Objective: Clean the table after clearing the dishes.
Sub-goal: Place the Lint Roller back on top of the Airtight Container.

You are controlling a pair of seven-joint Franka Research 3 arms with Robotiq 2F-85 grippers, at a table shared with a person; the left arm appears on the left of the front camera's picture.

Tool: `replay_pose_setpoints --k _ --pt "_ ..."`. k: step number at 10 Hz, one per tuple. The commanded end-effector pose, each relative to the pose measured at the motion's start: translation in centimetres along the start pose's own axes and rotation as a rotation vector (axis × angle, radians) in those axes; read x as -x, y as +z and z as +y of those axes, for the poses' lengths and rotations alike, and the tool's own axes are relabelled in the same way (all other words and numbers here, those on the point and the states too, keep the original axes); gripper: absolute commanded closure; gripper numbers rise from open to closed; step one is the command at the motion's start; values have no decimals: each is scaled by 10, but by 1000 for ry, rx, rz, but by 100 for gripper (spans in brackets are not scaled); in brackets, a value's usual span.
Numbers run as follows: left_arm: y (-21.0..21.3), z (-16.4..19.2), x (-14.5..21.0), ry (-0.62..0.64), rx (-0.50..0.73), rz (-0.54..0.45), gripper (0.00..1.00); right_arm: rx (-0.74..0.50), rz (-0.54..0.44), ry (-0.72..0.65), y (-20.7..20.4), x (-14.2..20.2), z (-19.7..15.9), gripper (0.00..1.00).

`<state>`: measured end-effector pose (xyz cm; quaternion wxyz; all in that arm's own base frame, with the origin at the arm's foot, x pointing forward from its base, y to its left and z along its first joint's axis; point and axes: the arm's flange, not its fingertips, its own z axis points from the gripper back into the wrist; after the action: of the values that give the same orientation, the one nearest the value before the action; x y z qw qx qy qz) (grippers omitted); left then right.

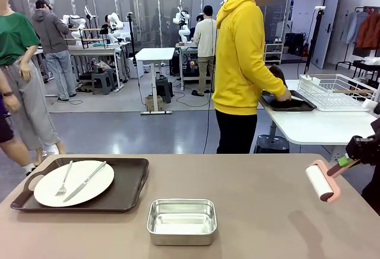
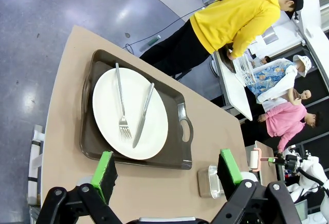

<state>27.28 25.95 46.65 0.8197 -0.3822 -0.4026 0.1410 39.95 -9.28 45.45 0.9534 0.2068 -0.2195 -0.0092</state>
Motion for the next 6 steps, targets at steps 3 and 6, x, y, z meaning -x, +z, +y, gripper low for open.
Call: replay_pose_setpoints --k 3,6 --pt "2 1 -1 -9 25 -12 0 2 4 6 2 -2 1 79" --pt "2 1 -1 -9 25 -12 0 1 1 1 0 0 0 79"
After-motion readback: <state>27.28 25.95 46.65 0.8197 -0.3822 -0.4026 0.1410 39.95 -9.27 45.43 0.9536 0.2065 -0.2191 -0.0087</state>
